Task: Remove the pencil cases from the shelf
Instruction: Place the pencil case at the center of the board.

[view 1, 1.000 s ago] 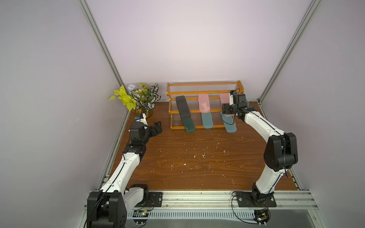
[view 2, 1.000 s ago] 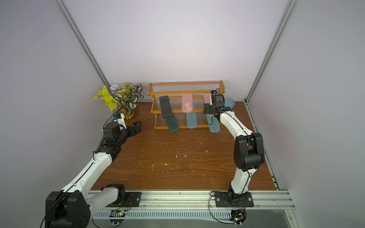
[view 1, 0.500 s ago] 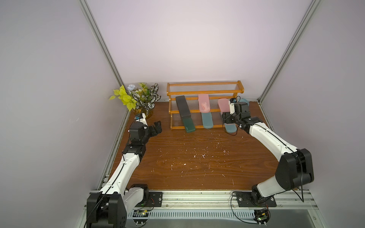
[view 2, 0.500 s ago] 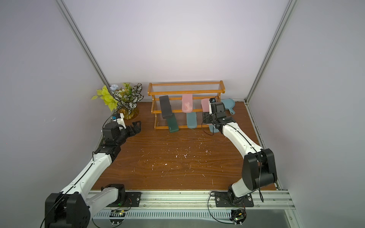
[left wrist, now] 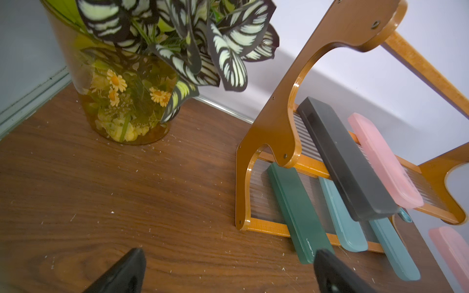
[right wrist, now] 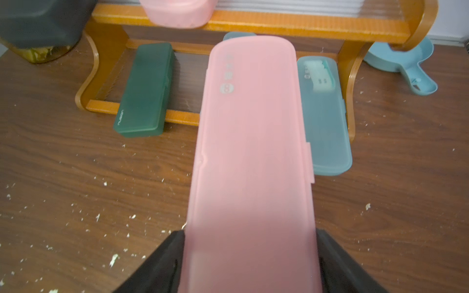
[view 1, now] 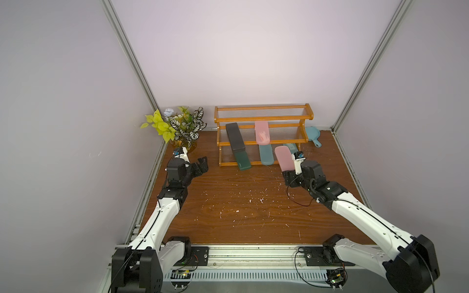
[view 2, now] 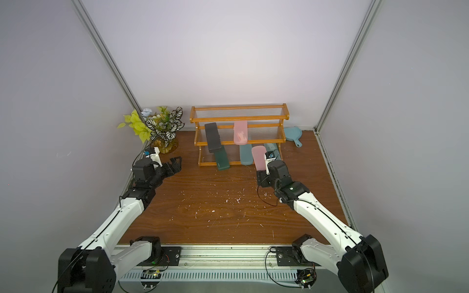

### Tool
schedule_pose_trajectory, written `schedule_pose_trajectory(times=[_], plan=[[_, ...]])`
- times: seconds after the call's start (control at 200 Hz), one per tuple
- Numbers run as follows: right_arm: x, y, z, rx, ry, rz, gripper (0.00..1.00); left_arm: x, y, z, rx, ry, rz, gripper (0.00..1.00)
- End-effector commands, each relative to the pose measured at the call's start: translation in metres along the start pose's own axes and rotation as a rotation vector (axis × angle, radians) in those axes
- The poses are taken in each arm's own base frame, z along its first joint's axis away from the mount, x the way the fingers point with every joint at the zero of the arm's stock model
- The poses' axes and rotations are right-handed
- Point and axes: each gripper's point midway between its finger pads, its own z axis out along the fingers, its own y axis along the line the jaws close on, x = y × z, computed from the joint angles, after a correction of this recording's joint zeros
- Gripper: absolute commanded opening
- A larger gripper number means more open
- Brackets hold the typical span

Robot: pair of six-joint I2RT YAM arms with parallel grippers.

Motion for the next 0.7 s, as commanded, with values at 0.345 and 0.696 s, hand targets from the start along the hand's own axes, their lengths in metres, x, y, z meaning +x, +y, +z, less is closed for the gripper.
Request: schedule_pose_trajectory(times=[0.345,0.696], plan=[[0.061,0.007,-0.004,-0.035,-0.013,0.125,0.77,0.04,-0.012,-0.005,0.045,0.077,-0.061,0.98],[0.1,0.002,0.007,0.001,0.007,0.173,0.76,0.064,-0.008,-0.011,0.06,0.116,-0.067,0.98]])
